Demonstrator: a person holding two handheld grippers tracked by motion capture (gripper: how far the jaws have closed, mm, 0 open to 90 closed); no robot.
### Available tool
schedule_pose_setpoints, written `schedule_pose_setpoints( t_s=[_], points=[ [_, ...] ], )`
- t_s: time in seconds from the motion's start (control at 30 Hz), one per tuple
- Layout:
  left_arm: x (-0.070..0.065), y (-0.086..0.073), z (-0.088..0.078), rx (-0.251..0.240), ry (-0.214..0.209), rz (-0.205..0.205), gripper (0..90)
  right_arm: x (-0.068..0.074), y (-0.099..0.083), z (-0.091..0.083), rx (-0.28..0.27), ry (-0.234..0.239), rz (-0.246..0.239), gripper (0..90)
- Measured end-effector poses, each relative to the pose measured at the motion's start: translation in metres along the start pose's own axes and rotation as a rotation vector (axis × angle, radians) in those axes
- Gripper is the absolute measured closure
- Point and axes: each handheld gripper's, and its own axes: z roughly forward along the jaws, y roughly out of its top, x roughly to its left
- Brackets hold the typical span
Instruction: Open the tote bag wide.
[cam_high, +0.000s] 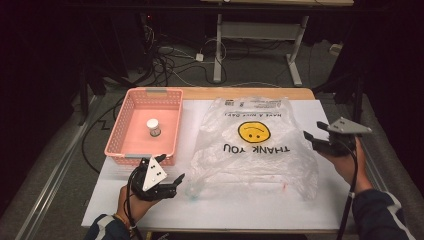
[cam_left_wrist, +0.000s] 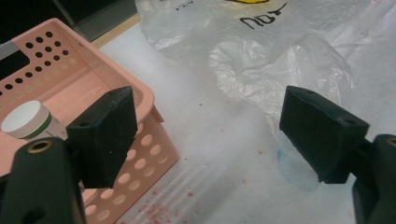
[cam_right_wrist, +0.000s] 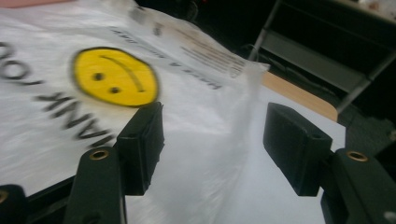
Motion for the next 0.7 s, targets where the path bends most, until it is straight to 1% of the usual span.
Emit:
schedule_pose_setpoints(
  t_s=[0.03,0.1,0.13,0.17,0.2,0.23,0.27,0.3,0.33,0.37,0.4,0.47,0.5,0.53,0.57,0.6,0.63,0.67,0.7],
  points=[
    [0.000,0.000,0.000,0.001,-0.005,0.001,19.1,-0.005,0.002,0.012,0.031,-0.011,0.002,41.2],
    [-0.001,0.000,0.003,0.014,-0.005,0.011,19.1,-0.016,0.005,0.036,0.077,0.010,0.073,43.7],
    [-0.001,0.000,0.004,0.018,-0.009,0.014,19.1,-0.020,0.007,0.047,0.105,-0.009,0.079,44.5],
    [-0.002,0.000,0.004,0.019,-0.014,0.016,19.2,-0.023,0.009,0.057,0.131,-0.029,0.071,45.7],
    [-0.002,0.000,0.005,0.021,-0.020,0.018,19.2,-0.023,0.009,0.057,0.131,-0.029,0.071,45.7],
    [-0.003,0.000,0.005,0.021,-0.020,0.023,19.2,-0.026,0.010,0.066,0.154,-0.037,0.066,46.4],
    [-0.003,0.000,0.006,0.021,-0.022,0.027,19.2,-0.032,0.011,0.082,0.179,-0.039,0.080,47.1],
    [-0.003,-0.001,0.007,0.025,-0.032,0.028,19.2,-0.035,0.012,0.088,0.187,-0.027,0.100,47.8],
    [-0.003,-0.001,0.007,0.025,-0.032,0.028,19.8,-0.036,0.013,0.095,0.195,-0.028,0.110,48.5],
    [-0.003,-0.001,0.007,0.026,-0.038,0.030,19.8,-0.036,0.013,0.095,0.195,-0.028,0.110,48.5],
    [-0.003,-0.001,0.008,0.025,-0.047,0.031,21.5,-0.036,0.015,0.106,0.226,-0.035,0.101,48.5],
    [-0.003,-0.002,0.010,0.028,-0.058,0.035,21.6,-0.036,0.017,0.116,0.246,-0.038,0.087,47.3],
    [-0.003,-0.002,0.010,0.030,-0.060,0.039,21.6,-0.035,0.017,0.120,0.254,-0.033,0.079,48.9],
    [-0.003,-0.002,0.011,0.029,-0.064,0.042,21.6,-0.034,0.017,0.124,0.278,-0.037,0.060,51.8],
    [-0.003,-0.001,0.010,0.023,-0.067,0.043,21.6,-0.032,0.017,0.129,0.298,-0.030,0.048,54.2],
    [-0.003,-0.001,0.010,0.023,-0.067,0.043,21.6,-0.032,0.017,0.129,0.298,-0.030,0.048,54.2],
    [-0.004,-0.001,0.009,0.020,-0.066,0.044,21.6,-0.031,0.016,0.132,0.319,-0.021,0.039,57.0],
    [-0.004,-0.001,0.009,0.018,-0.063,0.046,21.6,-0.030,0.016,0.137,0.340,-0.038,0.026,66.2],
    [-0.004,-0.001,0.008,0.014,-0.060,0.048,21.8,-0.029,0.017,0.139,0.337,-0.046,0.029,69.3]
  ],
)
